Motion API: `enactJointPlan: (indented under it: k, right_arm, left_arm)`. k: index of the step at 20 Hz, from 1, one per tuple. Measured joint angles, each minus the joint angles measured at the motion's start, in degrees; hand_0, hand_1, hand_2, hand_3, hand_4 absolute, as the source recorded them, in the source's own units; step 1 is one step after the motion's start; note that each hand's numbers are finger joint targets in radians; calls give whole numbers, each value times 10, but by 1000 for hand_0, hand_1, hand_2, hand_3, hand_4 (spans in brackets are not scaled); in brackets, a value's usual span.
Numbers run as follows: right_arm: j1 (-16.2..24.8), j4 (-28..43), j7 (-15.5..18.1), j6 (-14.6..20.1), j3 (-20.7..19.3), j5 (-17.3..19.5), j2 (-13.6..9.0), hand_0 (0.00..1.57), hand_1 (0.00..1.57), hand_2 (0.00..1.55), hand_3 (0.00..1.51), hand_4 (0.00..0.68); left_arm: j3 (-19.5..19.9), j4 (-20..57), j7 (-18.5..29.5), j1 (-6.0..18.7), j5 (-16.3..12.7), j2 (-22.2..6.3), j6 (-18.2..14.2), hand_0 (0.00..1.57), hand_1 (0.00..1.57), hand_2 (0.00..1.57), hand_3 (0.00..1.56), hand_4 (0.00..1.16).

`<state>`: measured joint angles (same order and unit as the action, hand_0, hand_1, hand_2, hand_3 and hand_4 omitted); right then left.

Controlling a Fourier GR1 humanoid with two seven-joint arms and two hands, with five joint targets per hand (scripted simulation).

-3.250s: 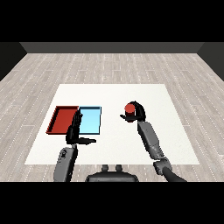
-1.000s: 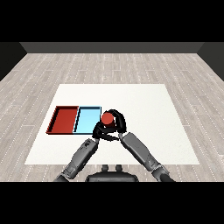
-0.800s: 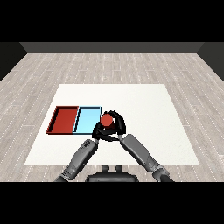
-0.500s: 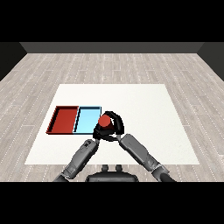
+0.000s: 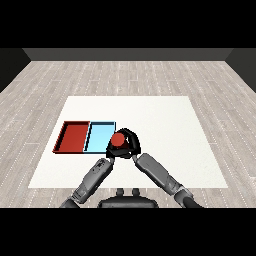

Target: Pick the red can and put it in the red box

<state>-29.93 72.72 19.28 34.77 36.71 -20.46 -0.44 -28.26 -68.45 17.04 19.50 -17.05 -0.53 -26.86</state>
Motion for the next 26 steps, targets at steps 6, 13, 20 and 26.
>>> enactJointPlan:
  k: [6, 13, 20, 26]
  right_arm:
    - [-16, -5, 6, 22, 20, -24, -2, 1471, 1471, 1447, 1378, 609]
    - [-11, 3, 9, 8, 7, -38, 1, 1324, 1324, 1316, 1254, 123]
    - [-3, 13, -20, -6, -3, 8, 3, 0, 0, 0, 0, 0]
    - [5, 8, -16, -24, -9, 19, 4, 0, 0, 0, 0, 0]
  left_arm:
    - [-13, 6, -3, 13, 3, -6, -65, 1571, 1571, 1517, 1409, 1000]
    - [-11, 0, 2, 15, 12, -1, -101, 1571, 1571, 1527, 1436, 1080]
    - [1, 5, 11, 20, 23, 3, -105, 1571, 1571, 1529, 1455, 1118]
    - [-4, -1, 6, 20, 36, 2, -114, 1571, 1571, 1571, 1502, 1137]
